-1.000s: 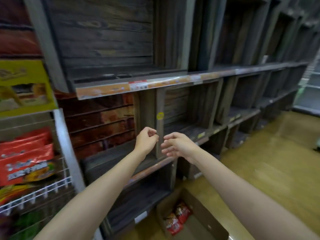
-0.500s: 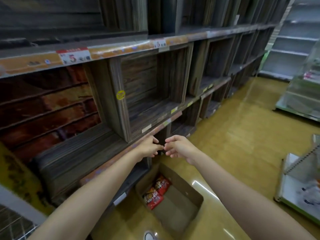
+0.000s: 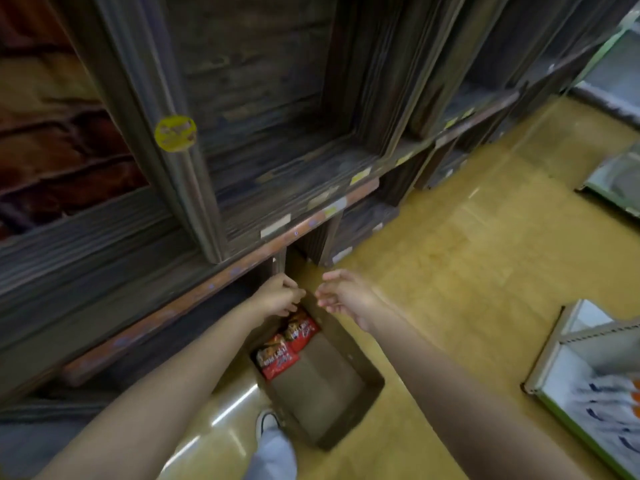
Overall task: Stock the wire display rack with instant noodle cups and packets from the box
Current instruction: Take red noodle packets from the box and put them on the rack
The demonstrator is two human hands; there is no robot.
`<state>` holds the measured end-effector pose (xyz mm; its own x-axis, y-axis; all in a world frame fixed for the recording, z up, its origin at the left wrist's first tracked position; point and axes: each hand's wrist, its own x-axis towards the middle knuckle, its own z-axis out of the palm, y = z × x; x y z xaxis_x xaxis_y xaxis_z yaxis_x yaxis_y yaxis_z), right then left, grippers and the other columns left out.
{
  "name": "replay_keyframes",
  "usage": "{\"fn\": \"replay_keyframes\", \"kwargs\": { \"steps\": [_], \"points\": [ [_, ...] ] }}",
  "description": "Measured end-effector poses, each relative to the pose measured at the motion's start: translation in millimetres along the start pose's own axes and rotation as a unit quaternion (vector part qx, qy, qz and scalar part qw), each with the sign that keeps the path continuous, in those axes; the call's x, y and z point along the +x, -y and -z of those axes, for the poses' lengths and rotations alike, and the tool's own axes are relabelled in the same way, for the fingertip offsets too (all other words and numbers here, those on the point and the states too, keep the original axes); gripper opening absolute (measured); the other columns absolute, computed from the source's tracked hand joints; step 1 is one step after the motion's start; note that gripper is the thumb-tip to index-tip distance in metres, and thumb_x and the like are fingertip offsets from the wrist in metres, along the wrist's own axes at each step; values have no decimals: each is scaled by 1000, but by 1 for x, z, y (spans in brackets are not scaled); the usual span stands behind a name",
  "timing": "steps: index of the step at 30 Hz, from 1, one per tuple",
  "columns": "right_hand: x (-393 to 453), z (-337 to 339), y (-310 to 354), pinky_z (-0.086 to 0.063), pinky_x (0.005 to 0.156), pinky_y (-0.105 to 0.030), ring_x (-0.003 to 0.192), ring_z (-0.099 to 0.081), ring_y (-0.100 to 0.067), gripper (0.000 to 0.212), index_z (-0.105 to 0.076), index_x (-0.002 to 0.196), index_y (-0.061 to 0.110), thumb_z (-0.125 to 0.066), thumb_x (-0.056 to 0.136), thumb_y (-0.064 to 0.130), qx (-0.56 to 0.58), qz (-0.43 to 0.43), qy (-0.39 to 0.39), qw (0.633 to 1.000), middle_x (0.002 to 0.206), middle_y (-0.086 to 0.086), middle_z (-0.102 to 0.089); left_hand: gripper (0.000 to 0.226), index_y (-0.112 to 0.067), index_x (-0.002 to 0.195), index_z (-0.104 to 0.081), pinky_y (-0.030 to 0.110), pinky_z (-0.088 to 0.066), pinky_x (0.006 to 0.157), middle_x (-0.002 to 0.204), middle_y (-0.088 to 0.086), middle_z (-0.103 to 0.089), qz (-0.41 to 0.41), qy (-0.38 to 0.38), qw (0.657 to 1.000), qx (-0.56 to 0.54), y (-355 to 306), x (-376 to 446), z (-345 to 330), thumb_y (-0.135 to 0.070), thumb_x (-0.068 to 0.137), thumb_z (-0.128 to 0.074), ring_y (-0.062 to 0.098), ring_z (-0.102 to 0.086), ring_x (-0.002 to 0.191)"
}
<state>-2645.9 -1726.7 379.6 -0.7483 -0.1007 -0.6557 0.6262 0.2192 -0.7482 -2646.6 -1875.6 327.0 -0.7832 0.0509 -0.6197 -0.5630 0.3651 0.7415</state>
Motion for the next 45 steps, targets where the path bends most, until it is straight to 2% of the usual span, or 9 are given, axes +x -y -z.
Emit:
{"fn": "replay_keyframes", "kwargs": {
  "steps": [7, 11, 16, 20, 28, 32, 39, 43, 45],
  "points": [
    [113, 12, -78, -48, 63, -23, 63, -59, -12, 16, -56, 102, 14, -55, 91, 2, 69, -91, 2, 993, 78, -4, -64, 4, -16, 92, -59, 35, -52, 82, 90, 6, -64, 121, -34, 992, -19, 73, 103, -51, -16, 89, -60, 22, -62, 84],
    [192, 14, -157, -46, 62, -23, 62, -55, -16, 21, -57, 78, 13, -54, 90, -4, 83, -141, -11, 986, 72, -8, -59, 17, -18, 76, -55, 13, -44, 47, 71, 2, -54, 201, -30, 975, -92, 151, 161, -99, -10, 91, -58, 7, -55, 56],
    [271, 6, -257, -45, 54, -18, 60, -52, -14, 21, -53, 76, 11, -54, 88, -7, 73, -188, 1, 979, 71, -8, -55, 27, -18, 70, -53, 18, -42, 54, 66, 4, -54, 251, -44, 958, -135, 236, 227, -149, -5, 93, -51, 10, -52, 54],
    [308, -1, -328, -46, 44, -14, 54, -56, -8, 22, -52, 77, 10, -48, 93, -6, 113, -269, 14, 956, 62, -2, -60, 31, -15, 66, -47, 12, -39, 43, 65, 4, -51, 278, -21, 955, -105, 296, 251, -179, -3, 95, -47, 8, -50, 51],
    [330, -4, -418, -50, 52, -14, 63, -57, -11, 20, -57, 107, 1, -58, 88, -4, 22, -313, 34, 949, 76, -7, -57, 27, -15, 69, -49, 19, -42, 58, 70, 5, -52, 322, 12, 944, -71, 375, 263, -195, -6, 95, -49, 12, -51, 62],
    [356, -9, -444, -52, 60, -18, 64, -60, -11, 8, -58, 92, 7, -60, 87, 0, -10, -304, 42, 952, 78, -7, -61, 23, -16, 73, -53, 20, -47, 65, 74, 4, -57, 318, 10, 945, -76, 392, 289, -192, -7, 94, -50, 11, -56, 67],
    [421, -23, -481, -46, 43, -13, 64, -60, -11, 15, -55, 90, 13, -61, 87, 0, -15, -294, 25, 955, 83, -10, -62, 8, -12, 101, -55, 26, -50, 79, 96, 7, -59, 297, 21, 955, -16, 429, 344, -181, -14, 95, -52, 19, -60, 90],
    [470, -34, -502, -44, 41, -15, 54, -56, -13, 23, -48, 83, 13, -61, 84, -6, -11, -284, 0, 959, 72, -10, -58, 13, -17, 81, -51, 33, -50, 83, 94, 6, -56, 317, 20, 946, 58, 453, 386, -173, -14, 94, -50, 20, -57, 89],
    [497, -40, -509, -38, 35, -13, 41, -50, -9, 24, -47, 72, 11, -56, 85, -7, -24, -260, 3, 965, 63, -8, -51, 5, -13, 92, -53, 33, -50, 82, 103, 7, -54, 352, 12, 934, 61, 466, 403, -172, -17, 93, -51, 22, -56, 94]
  ]
}}
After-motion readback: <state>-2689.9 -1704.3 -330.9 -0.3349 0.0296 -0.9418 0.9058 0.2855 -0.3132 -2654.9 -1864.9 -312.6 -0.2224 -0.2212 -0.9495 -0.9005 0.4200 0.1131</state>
